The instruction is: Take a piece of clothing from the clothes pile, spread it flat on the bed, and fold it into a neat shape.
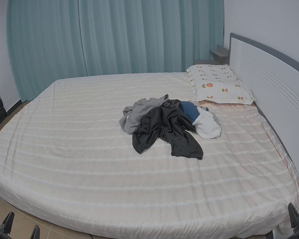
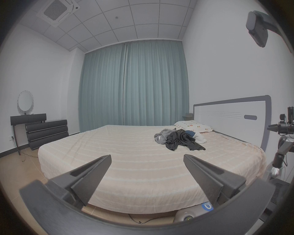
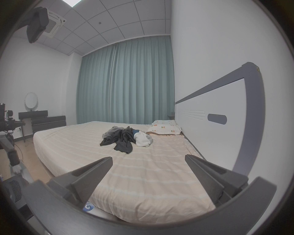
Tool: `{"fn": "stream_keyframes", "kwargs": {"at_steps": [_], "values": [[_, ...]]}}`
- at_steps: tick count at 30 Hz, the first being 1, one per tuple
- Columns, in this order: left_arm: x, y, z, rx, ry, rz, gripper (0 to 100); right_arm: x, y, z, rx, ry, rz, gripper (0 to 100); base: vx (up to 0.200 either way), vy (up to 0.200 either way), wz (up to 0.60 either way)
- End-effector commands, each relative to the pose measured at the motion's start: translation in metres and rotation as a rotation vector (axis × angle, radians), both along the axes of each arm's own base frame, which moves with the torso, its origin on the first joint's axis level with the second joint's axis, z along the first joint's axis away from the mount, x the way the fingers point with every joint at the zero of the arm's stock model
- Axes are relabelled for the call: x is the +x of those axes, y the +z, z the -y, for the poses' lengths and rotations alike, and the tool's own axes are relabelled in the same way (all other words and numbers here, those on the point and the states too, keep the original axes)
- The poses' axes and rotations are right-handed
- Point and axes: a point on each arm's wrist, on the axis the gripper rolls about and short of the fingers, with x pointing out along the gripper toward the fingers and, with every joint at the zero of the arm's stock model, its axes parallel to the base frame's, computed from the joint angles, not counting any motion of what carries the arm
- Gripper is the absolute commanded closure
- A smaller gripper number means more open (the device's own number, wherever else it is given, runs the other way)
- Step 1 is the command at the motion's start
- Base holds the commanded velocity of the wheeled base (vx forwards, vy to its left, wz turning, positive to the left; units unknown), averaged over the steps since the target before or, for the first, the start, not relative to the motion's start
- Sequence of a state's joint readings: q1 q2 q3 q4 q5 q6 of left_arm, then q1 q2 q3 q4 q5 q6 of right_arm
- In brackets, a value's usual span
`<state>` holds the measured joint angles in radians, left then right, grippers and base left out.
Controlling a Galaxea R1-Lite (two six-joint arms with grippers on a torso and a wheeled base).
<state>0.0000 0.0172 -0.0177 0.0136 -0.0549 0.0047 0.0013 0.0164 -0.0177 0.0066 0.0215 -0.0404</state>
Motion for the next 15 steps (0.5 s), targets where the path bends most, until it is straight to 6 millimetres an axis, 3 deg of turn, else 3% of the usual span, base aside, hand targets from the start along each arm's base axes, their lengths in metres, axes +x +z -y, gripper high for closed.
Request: {"fn": "stream_keyframes", "kwargs": {"at_steps": [1, 3, 4, 8, 10, 12, 13, 14, 15], "values": [[0.000, -0.004, 0.000, 0.000, 0.000, 0.004, 0, -0.004, 0.045, -0.001, 0.032, 0.069, 0.077, 0, 0.000, 0.000, 0.00], [0.000, -0.004, 0.000, 0.000, 0.001, 0.004, 0, -0.001, 0.078, -0.001, 0.093, 0.086, 0.068, 0, 0.000, 0.000, 0.00], [0.000, -0.004, 0.000, 0.000, 0.000, 0.004, 0, 0.005, 0.083, -0.001, 0.109, 0.095, 0.028, 0, 0.000, 0.000, 0.00], [0.000, -0.004, 0.000, 0.000, 0.000, 0.004, 0, 0.040, 0.082, -0.003, 0.116, 0.130, -0.185, 0, 0.000, 0.000, 0.00], [0.000, -0.004, 0.000, 0.000, 0.000, 0.002, 0, 0.068, 0.085, -0.004, 0.149, 0.121, -0.313, 0, 0.000, 0.000, 0.00], [0.000, -0.004, 0.000, 0.000, 0.000, 0.002, 0, 0.078, 0.087, -0.005, 0.163, 0.125, -0.349, 0, 0.000, 0.000, 0.00], [0.000, -0.004, 0.000, 0.000, 0.000, 0.002, 0, 0.103, 0.089, -0.008, 0.172, 0.141, -0.422, 0, 0.000, 0.000, 0.00], [0.000, -0.004, 0.000, 0.000, 0.000, 0.004, 0, 0.114, 0.089, -0.009, 0.173, 0.149, -0.453, 0, 0.000, 0.000, 0.00], [0.000, -0.004, 0.000, 0.000, 0.000, 0.004, 0, 0.114, 0.089, -0.009, 0.173, 0.149, -0.453, 0, 0.000, 0.000, 0.00]]}}
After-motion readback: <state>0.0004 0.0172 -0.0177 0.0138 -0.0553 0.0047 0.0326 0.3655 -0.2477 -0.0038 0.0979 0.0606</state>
